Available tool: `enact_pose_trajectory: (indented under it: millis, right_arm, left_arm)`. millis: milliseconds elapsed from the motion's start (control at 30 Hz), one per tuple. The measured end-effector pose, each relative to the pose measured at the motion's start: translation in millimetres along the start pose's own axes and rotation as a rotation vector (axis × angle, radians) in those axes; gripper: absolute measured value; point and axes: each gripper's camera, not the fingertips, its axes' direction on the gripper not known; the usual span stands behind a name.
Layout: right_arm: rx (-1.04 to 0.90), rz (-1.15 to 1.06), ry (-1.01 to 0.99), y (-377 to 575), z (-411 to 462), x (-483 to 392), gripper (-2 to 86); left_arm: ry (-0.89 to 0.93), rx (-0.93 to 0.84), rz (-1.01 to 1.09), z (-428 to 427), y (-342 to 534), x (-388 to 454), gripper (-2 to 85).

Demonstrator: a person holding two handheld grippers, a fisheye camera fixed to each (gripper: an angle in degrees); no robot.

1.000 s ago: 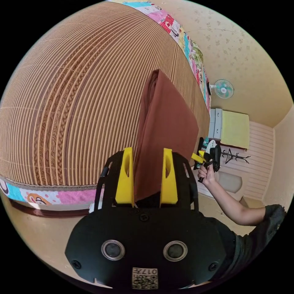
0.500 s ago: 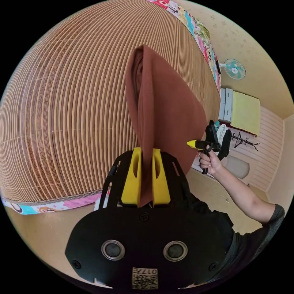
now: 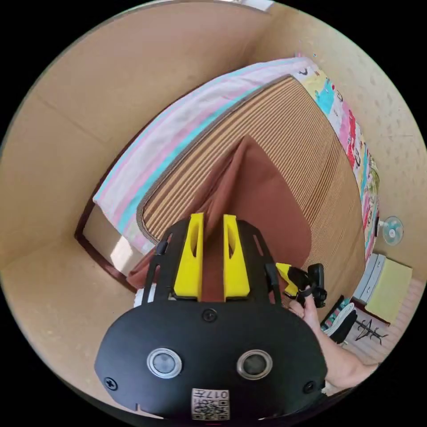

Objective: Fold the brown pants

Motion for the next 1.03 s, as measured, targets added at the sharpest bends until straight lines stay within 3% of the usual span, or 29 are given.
enact_pose_trajectory:
  millis: [67, 167, 267, 400, 533, 667, 800, 933, 1033]
  right_arm:
    - [-0.033, -0.019, 0.010, -5.7, 3.3, -13.9, 12.4]
    - [-0.185, -0.167, 0.103, 8.4, -25.3, -33.1, 8.4]
    - [-0.328, -0.280, 0.187, 54.9, -98.0, -41.1, 3.3]
    - [-0.336, -0.255, 0.339, 128.4, -236.2, -45.4, 1.4]
    - [-0.028, -0.186, 0.462, 226.5, -419.8, -86.2, 0.8]
    - [0.370, -0.197, 0.428, 334.4, -555.4, -129.6, 1.0]
    - [0.587, -0.156, 0.286, 408.6, -631.7, -121.4, 1.8]
    - [0.831, -0.212, 0.057, 490.3, -705.4, -98.7, 4.0]
    - [1.011, -0.186, 0.060, 553.8, -749.4, -95.4, 6.7]
  left_arm:
    - [0.105, 0.102, -0.057, -13.1, 5.5, -11.0, 6.3]
    - [0.108, 0.170, -0.026, -9.8, 47.7, -19.7, 6.3]
    - [0.145, 0.035, 0.071, 31.6, 118.7, -27.4, 5.8]
    - [0.148, -0.215, 0.133, 88.3, 246.3, -31.1, 4.4]
    - [0.296, -0.312, 0.111, 106.6, 330.4, -20.3, 0.0]
    - [0.486, -0.379, 0.124, 130.3, 371.8, 40.1, -0.9]
    - [0.596, -0.490, 0.416, 155.6, 384.2, 160.0, -1.0]
    - [0.641, -0.526, 0.514, 173.1, 408.4, 243.2, -1.0]
    - [0.690, -0.544, 0.572, 187.6, 446.2, 297.3, -1.0]
